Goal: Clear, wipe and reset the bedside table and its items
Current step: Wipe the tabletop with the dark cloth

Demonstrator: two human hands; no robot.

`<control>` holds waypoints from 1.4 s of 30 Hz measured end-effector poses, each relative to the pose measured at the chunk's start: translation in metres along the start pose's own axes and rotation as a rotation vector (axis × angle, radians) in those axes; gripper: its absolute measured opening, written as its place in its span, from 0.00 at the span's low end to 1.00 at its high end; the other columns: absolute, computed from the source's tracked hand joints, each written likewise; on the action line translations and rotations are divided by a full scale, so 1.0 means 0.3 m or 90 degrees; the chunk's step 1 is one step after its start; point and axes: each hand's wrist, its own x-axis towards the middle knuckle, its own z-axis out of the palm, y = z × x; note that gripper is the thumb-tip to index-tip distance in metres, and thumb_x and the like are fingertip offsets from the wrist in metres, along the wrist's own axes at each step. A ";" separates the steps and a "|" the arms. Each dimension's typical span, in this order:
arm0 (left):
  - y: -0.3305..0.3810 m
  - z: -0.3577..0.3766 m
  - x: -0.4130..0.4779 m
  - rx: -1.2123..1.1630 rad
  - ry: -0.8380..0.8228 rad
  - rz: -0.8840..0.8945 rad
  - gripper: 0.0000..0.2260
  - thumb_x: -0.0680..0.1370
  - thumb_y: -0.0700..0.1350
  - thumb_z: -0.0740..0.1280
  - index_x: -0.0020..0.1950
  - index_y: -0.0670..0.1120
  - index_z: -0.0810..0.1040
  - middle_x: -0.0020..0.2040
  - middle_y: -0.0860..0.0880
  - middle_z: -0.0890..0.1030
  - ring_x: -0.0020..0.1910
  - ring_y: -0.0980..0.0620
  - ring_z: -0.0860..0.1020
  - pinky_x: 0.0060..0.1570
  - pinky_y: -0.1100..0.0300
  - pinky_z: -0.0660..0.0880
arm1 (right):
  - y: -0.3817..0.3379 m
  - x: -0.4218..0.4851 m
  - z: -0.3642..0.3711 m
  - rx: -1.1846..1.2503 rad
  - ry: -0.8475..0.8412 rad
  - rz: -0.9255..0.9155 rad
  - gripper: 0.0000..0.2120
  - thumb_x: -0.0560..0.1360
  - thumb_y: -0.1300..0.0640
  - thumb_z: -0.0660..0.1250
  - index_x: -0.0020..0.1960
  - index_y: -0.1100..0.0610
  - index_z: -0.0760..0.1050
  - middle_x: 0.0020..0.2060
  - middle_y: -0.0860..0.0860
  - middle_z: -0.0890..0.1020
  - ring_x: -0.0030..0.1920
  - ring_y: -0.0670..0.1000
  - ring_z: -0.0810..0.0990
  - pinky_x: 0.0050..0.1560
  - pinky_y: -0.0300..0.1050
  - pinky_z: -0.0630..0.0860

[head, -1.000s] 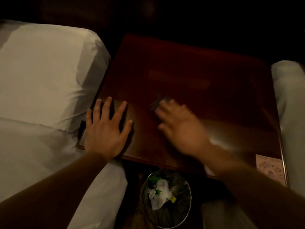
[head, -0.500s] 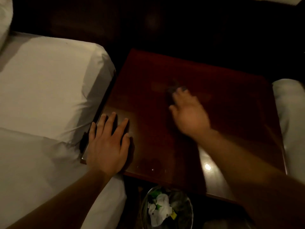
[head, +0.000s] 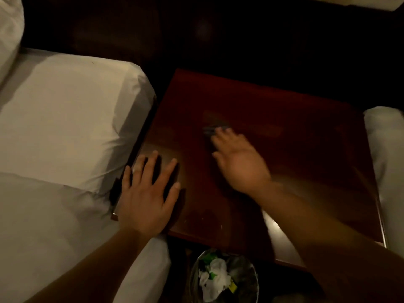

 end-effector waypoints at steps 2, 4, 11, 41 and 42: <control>0.001 0.008 -0.005 0.032 -0.022 0.002 0.26 0.82 0.63 0.47 0.78 0.60 0.63 0.81 0.45 0.60 0.80 0.42 0.55 0.76 0.38 0.52 | 0.054 -0.065 -0.005 0.031 0.028 0.163 0.27 0.82 0.45 0.51 0.77 0.55 0.58 0.78 0.53 0.57 0.78 0.53 0.52 0.77 0.52 0.49; -0.010 0.006 0.001 0.039 -0.027 -0.003 0.25 0.82 0.63 0.48 0.78 0.59 0.63 0.80 0.45 0.61 0.80 0.41 0.55 0.76 0.37 0.53 | -0.010 -0.139 0.015 0.037 0.045 0.211 0.30 0.81 0.42 0.51 0.77 0.57 0.58 0.78 0.54 0.57 0.78 0.55 0.52 0.77 0.53 0.51; -0.005 -0.001 0.005 0.035 -0.011 0.005 0.25 0.81 0.60 0.51 0.77 0.58 0.65 0.80 0.44 0.62 0.79 0.40 0.57 0.76 0.37 0.54 | 0.259 -0.478 -0.051 0.018 0.001 0.174 0.30 0.80 0.39 0.49 0.78 0.51 0.55 0.78 0.49 0.54 0.78 0.50 0.51 0.76 0.48 0.51; -0.411 -0.442 -0.554 -0.096 -0.068 -0.246 0.28 0.78 0.61 0.53 0.78 0.55 0.66 0.76 0.45 0.68 0.76 0.42 0.65 0.73 0.42 0.63 | -0.678 -0.225 -0.180 0.541 -0.029 0.114 0.11 0.79 0.57 0.63 0.57 0.48 0.81 0.52 0.44 0.84 0.52 0.46 0.81 0.56 0.45 0.77; -0.448 -0.465 -0.600 -0.108 -0.053 -0.271 0.27 0.79 0.61 0.55 0.78 0.54 0.66 0.76 0.45 0.68 0.76 0.43 0.65 0.73 0.42 0.62 | -0.718 -0.218 -0.186 0.545 -0.036 0.108 0.11 0.79 0.56 0.64 0.57 0.47 0.81 0.52 0.44 0.84 0.52 0.46 0.81 0.55 0.44 0.77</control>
